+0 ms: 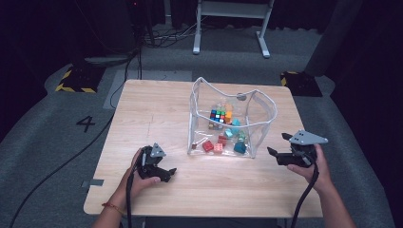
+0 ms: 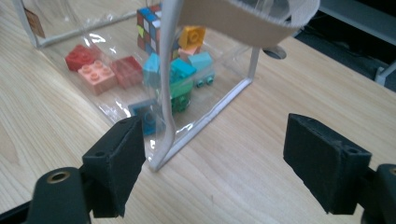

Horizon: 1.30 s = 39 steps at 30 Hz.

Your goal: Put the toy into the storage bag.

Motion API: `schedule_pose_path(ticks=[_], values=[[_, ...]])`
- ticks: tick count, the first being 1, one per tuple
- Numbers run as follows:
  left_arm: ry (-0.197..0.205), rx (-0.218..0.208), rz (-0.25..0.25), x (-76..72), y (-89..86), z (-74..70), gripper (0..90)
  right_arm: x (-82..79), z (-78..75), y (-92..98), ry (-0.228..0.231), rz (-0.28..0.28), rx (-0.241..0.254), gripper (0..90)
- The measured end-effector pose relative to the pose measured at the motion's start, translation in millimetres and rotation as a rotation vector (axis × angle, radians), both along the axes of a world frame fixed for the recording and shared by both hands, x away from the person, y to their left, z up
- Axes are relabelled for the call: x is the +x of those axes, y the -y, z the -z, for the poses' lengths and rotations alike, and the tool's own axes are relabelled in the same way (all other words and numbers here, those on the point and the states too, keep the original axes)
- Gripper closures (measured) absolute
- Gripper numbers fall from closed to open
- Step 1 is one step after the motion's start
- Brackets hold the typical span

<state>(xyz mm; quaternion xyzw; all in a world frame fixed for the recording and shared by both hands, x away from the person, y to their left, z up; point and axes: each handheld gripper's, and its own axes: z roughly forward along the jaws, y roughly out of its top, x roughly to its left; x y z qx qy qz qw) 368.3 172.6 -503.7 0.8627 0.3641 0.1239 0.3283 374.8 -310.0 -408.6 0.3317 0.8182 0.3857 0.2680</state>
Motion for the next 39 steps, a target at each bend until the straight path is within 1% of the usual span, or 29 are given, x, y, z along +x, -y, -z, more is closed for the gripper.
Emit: schedule_pose_path(ticks=[3,8,10,11,13,14,18,20,21,23,24,25,28,33,35,36,37,38,39], values=[[-0.002,-0.002,-0.001,-0.1,0.0,0.1,1.6,-1.0,7.3,-0.7,-0.015,0.0,-0.006,21.3],[0.0,0.0,0.001,0.0,-0.1,0.0,1.6,-4.2,17.6,-0.7,-0.029,-0.015,-0.042,21.2],[-0.001,0.0,0.001,0.0,-0.1,0.0,1.6,-5.1,19.9,-0.2,-0.037,-0.017,-0.046,21.2],[-0.005,-0.005,0.003,0.1,0.1,0.2,1.6,-6.6,26.0,1.5,-0.053,-0.026,-0.066,21.1],[-0.005,-0.005,0.005,0.3,0.1,0.2,1.6,-8.0,31.7,2.3,-0.055,-0.023,-0.074,20.9],[0.0,0.0,0.004,0.4,-0.2,0.0,1.5,-9.1,34.9,3.6,-0.066,-0.021,-0.074,20.9],[-0.005,-0.004,0.006,0.3,0.1,0.2,1.5,-11.1,47.3,6.5,-0.097,-0.013,-0.066,21.0],[-0.005,-0.005,0.005,0.3,0.1,0.2,1.5,-12.5,54.9,6.2,-0.114,-0.006,-0.08,21.1],[-0.005,-0.005,0.006,0.3,0.1,0.2,1.5,-13.1,58.4,6.2,-0.115,-0.008,-0.086,21.1],[-0.005,-0.004,0.005,0.3,0.1,0.2,1.5,-15.7,64.2,6.1,-0.133,-0.012,-0.093,20.9],[-0.005,-0.005,0.005,0.3,0.1,0.2,1.5,-16.0,66.3,6.5,-0.126,-0.012,-0.099,20.8],[-0.005,-0.004,0.006,0.3,0.1,0.2,1.5,-16.6,68.1,7.4,-0.13,-0.009,-0.104,20.8],[-0.005,-0.004,0.006,0.3,0.1,0.2,1.5,-18.4,74.0,9.8,-0.145,0.003,-0.085,20.8],[-0.005,-0.004,0.006,0.3,0.1,0.2,1.5,-21.3,80.0,13.8,-0.159,0.015,-0.083,20.7],[-0.005,-0.005,0.006,0.3,0.1,0.2,1.5,-24.3,84.7,18.1,-0.175,0.022,-0.062,20.8],[-0.001,-0.001,0.005,0.4,-0.1,0.1,1.5,-25.0,85.1,20.0,-0.176,0.021,-0.071,20.8],[-0.001,0.0,0.005,0.5,-0.2,0.0,1.5,-26.3,86.6,21.1,-0.18,0.032,-0.055,20.7],[0.0,0.002,0.007,0.6,-0.3,-0.1,1.5,-27.1,87.3,24.8,-0.182,0.028,-0.048,20.6],[-0.004,0.001,0.007,0.5,-0.2,0.0,1.5,-28.2,88.0,26.1,-0.188,0.037,-0.031,20.5]])
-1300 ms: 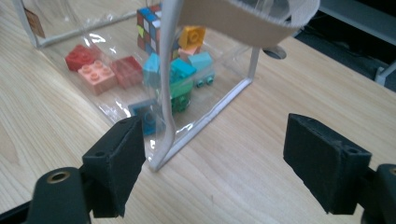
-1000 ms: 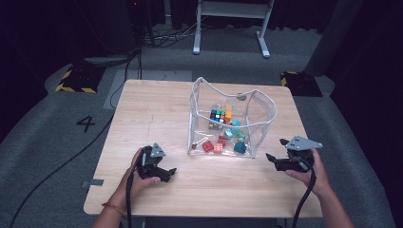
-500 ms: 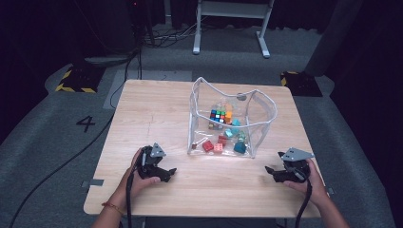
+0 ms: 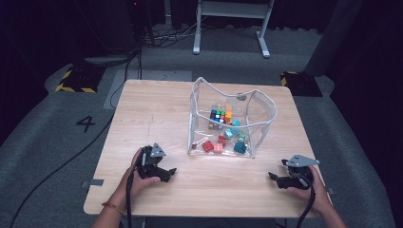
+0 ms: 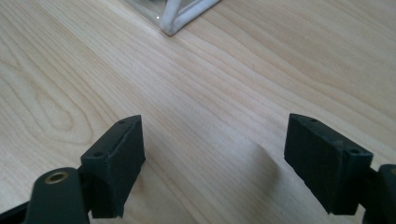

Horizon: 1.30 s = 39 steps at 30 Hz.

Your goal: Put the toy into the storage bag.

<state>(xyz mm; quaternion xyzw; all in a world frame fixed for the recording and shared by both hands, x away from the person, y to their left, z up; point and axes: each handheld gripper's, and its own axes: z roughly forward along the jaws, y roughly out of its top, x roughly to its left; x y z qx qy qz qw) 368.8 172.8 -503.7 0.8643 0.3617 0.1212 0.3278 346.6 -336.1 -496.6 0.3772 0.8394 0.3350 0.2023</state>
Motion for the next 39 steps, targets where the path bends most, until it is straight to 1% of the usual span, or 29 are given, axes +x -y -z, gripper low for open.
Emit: schedule_pose_path(ticks=[2,3,4,6,7,9,11,18,22,24,27,30,31,39], values=[[-0.003,0.0,0.002,0.2,-0.1,-0.3,1.5,-2.5,0.7,4.9,-0.004,0.01,0.007,20.3],[-0.002,-0.001,0.0,0.2,0.1,-0.2,1.5,-3.7,2.0,7.0,0.0,0.017,0.019,20.0],[-0.003,-0.002,0.0,0.3,0.2,-0.1,1.4,-5.3,2.9,9.6,-0.006,0.022,0.034,19.8],[0.0,0.004,-0.002,0.4,0.1,-0.4,1.3,-7.8,6.3,14.0,-0.012,0.043,0.081,19.7],[-0.001,0.004,0.0,0.8,0.1,-0.4,1.2,-8.2,7.0,15.8,-0.015,0.046,0.084,19.4],[-0.002,0.0,-0.001,0.8,0.4,-0.2,1.1,-9.0,6.7,15.6,-0.013,0.049,0.078,18.8],[-0.003,0.001,-0.002,0.7,0.4,-0.2,1.1,-8.3,7.3,15.7,-0.017,0.053,0.087,18.5],[-0.004,0.001,-0.002,0.7,0.5,-0.2,1.1,-8.4,7.3,15.6,-0.015,0.053,0.086,18.4],[0.002,0.002,0.0,0.7,0.5,0.0,1.2,-8.1,7.5,15.8,-0.013,0.051,0.084,18.3],[-0.003,-0.001,-0.003,-0.1,0.5,-0.1,1.2,-8.2,6.7,16.2,-0.02,0.049,0.082,18.3],[0.006,0.003,-0.005,-0.5,0.2,-0.1,1.2,-8.1,6.9,16.2,-0.018,0.048,0.081,18.2],[0.004,0.003,-0.004,-0.4,0.1,-0.2,1.2,-8.1,7.0,16.0,-0.018,0.049,0.084,18.3],[-0.002,-0.001,0.003,-0.2,0.1,-0.2,1.2,-8.0,6.9,16.2,-0.018,0.048,0.082,18.3],[-0.003,-0.001,0.0,-0.1,0.4,-0.1,1.0,-7.9,6.9,16.3,-0.02,0.046,0.084,18.3]])
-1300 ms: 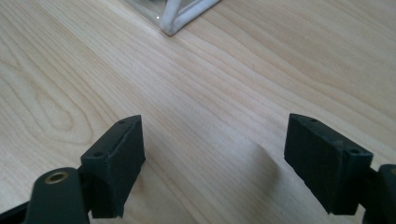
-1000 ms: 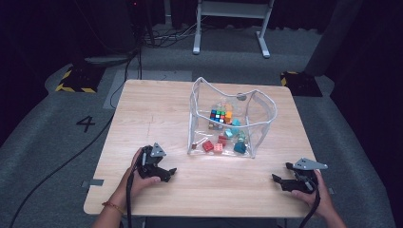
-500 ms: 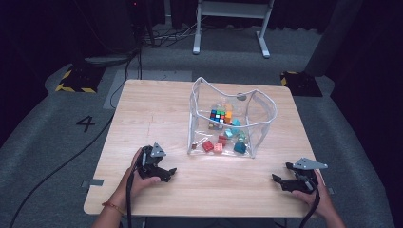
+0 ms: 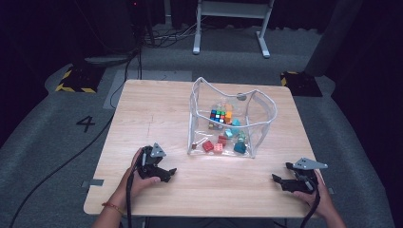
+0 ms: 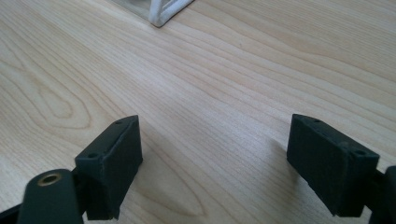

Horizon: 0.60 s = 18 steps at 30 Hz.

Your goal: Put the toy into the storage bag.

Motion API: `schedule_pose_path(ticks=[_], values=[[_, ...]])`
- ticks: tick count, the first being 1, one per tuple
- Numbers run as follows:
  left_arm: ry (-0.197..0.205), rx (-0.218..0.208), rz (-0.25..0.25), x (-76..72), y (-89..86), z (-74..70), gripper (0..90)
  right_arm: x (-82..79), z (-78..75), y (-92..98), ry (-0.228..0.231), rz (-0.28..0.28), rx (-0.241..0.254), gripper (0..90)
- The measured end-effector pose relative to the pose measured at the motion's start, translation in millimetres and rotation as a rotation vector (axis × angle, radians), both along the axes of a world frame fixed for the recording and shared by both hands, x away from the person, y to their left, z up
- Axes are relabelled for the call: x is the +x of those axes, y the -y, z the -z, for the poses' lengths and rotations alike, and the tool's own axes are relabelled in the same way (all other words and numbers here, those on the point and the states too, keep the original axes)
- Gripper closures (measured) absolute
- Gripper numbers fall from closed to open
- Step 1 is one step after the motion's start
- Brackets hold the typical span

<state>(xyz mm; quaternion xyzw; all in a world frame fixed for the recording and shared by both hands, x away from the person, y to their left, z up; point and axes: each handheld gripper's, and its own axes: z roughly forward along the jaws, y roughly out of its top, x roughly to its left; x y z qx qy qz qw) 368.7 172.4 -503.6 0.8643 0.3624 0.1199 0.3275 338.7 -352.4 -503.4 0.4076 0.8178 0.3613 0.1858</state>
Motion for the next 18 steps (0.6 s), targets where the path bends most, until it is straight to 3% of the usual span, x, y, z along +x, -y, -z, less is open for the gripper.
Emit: schedule_pose_path(ticks=[18], values=[[-0.001,0.004,-0.011,-0.1,0.7,0.1,0.8,0.9,0.6,-0.7,-0.001,-0.017,0.002,14.8]])
